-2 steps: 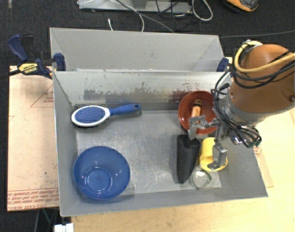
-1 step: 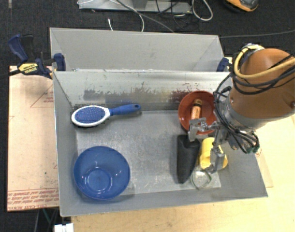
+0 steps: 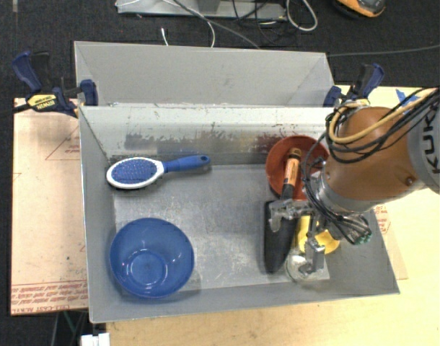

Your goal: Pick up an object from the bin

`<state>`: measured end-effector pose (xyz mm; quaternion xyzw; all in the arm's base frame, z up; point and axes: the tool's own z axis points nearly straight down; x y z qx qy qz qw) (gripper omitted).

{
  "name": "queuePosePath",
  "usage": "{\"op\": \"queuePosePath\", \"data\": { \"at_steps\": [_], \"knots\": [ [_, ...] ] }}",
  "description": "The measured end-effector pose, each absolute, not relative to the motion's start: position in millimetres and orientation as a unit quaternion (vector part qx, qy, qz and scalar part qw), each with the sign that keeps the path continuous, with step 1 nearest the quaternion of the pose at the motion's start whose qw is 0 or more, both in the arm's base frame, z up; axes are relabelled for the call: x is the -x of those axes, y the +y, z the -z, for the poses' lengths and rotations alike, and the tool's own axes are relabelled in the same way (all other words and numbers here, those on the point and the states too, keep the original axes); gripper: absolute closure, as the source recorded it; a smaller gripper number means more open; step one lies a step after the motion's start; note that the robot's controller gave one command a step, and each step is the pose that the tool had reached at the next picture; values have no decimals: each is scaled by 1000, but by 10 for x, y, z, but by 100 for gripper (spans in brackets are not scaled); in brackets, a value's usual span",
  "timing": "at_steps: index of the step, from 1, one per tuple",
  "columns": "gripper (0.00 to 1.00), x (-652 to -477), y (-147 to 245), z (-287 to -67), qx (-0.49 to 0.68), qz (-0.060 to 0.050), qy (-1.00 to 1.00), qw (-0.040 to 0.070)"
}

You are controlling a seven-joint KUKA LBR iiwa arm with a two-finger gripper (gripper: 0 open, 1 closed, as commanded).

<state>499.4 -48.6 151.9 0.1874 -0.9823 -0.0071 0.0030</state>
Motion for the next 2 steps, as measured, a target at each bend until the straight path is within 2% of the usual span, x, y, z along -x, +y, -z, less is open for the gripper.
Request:
{"op": "queuePosePath", "data": {
  "at_steps": [1, 2],
  "knots": [
    [0, -4926, -411, -1417, -163, 4, -987, -13],
    [0, -4939, -545, -2377, -177, 4, -984, -11]
  ]
}}
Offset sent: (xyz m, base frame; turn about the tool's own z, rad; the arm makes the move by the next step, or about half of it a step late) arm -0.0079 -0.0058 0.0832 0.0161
